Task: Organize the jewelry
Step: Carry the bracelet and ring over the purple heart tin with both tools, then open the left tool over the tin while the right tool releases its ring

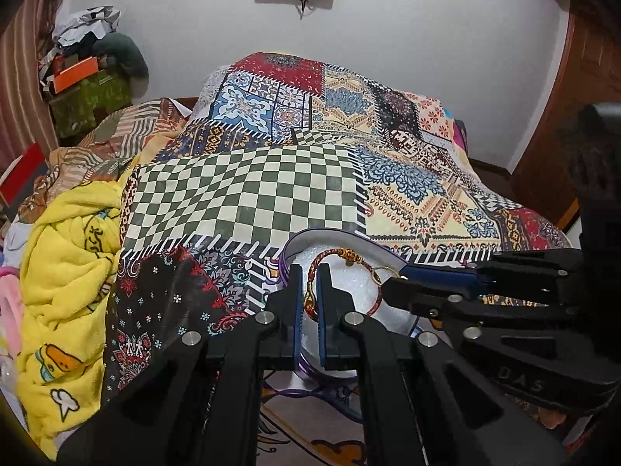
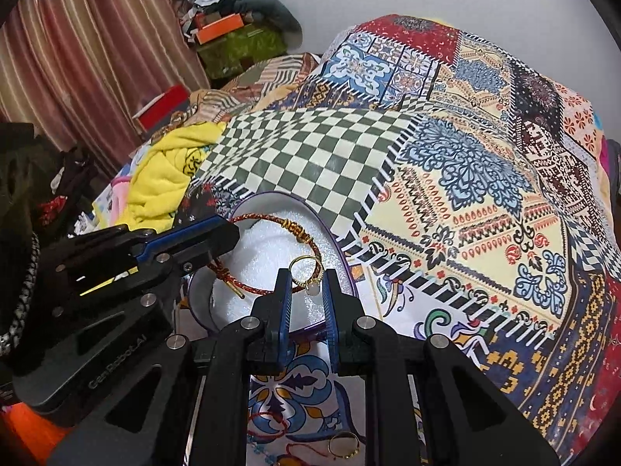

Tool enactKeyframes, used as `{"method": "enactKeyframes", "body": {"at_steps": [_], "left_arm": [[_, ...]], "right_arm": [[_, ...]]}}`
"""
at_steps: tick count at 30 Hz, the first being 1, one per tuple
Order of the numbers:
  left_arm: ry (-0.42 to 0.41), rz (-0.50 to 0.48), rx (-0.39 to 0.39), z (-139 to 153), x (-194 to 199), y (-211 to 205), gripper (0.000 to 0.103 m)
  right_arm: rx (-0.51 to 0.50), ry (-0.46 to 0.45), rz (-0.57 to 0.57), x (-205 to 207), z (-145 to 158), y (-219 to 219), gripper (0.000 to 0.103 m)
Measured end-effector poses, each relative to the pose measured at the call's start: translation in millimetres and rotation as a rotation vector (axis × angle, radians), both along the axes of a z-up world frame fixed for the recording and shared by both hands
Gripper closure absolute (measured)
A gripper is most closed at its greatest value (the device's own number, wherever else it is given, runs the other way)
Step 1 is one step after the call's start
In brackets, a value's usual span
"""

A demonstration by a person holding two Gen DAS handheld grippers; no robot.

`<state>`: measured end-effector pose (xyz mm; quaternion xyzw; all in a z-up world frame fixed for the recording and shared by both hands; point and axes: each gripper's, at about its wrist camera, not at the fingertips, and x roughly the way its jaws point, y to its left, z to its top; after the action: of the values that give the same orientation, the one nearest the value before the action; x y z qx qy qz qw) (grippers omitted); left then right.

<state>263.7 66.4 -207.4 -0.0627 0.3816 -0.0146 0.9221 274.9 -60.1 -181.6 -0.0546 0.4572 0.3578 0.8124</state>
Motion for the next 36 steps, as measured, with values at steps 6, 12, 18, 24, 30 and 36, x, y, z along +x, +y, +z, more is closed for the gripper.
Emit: {"method": "enactKeyframes", "body": {"at_steps": [6,12,18,24,30,36], "left_arm": [[0.0,-0.004,0.009,3,-2,-2,0.099],[0.011,0.005,0.012,5,-5,1,0.094],[0.016,0.005,0.027,11,-14,2,0.089],[-0.014,0.002,0.042,30,-26,-1,0.083],[-0.066,-0.009,0.06,56,-44,-9,0.072],[-0.1,-0.029,0.074,74,-63,-23,0.06]], "right_arm": [[-0.029,-0.016,0.024,-4,0,5,0.089],[-0.051,-0.019,0.024,-7,2,6,0.081],[-0.056,-0.06,-0.004,-16,17,-3,0.08],[-0.026,-0.107,-0.054,-25,44,-26,0.08],[0.019,-0.131,-0.116,-37,67,-54,0.079],[0.035,-0.169,-0.179,-55,81,-81,0.062]]}}
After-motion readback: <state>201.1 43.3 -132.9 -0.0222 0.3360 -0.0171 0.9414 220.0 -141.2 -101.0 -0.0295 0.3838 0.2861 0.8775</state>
